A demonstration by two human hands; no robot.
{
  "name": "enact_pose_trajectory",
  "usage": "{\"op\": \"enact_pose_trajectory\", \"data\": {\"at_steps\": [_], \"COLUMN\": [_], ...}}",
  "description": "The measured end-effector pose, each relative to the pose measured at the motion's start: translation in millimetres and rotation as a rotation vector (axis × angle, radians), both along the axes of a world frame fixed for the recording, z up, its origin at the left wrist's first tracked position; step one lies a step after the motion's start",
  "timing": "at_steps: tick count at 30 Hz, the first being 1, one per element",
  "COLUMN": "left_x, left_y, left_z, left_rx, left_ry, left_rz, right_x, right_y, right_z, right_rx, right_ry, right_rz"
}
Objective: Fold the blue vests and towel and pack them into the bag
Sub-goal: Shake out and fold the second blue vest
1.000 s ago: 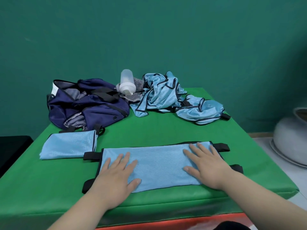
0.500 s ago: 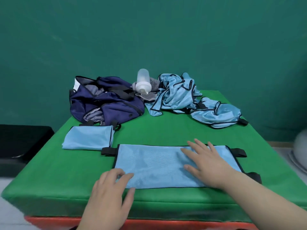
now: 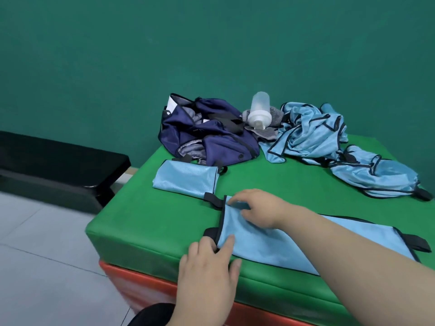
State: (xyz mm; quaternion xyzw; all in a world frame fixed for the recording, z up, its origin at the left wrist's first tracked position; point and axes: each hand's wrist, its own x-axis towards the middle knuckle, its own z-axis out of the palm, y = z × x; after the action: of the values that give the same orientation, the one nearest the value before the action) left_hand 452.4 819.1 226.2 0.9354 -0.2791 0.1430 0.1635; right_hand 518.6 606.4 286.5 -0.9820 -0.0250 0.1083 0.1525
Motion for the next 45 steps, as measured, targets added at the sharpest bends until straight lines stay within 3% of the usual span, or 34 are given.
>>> {"op": "enact_pose_trajectory", "data": {"at_steps": [11, 18, 24, 28, 33, 40, 45], "left_x": [20, 29, 31, 31, 34, 22, 14], "left_y": [-4, -5, -3, -11, -24, -26, -20], "left_z": [-2, 0, 23, 60, 143, 244, 282], "left_rx": [-0.066, -0.166, -0.535, -0.764, -0.896, -0.845, -0.877], "left_ry": [0.065, 0.119, 0.385, 0.384, 0.300, 0.194, 0.262], "left_rz": [0.017, 0.035, 0.003, -0.073, -0.248, -0.403, -0.511], "right_x": [13, 5, -25, -52, -91, -155, -189], "right_y": [8, 3, -9, -18, -29, -29, -19], "right_z": [-5, 18, 56, 94, 152, 231, 257], "right_rx": [-0.069, 0.165, 0.461, 0.569, 0.668, 0.831, 0.836], "right_ry": [-0.086, -0.006, -0.123, -0.262, -0.457, -0.661, -0.772], "right_rz": [-0.053, -0.200, -0.362, -0.380, -0.423, -0.386, -0.382]}}
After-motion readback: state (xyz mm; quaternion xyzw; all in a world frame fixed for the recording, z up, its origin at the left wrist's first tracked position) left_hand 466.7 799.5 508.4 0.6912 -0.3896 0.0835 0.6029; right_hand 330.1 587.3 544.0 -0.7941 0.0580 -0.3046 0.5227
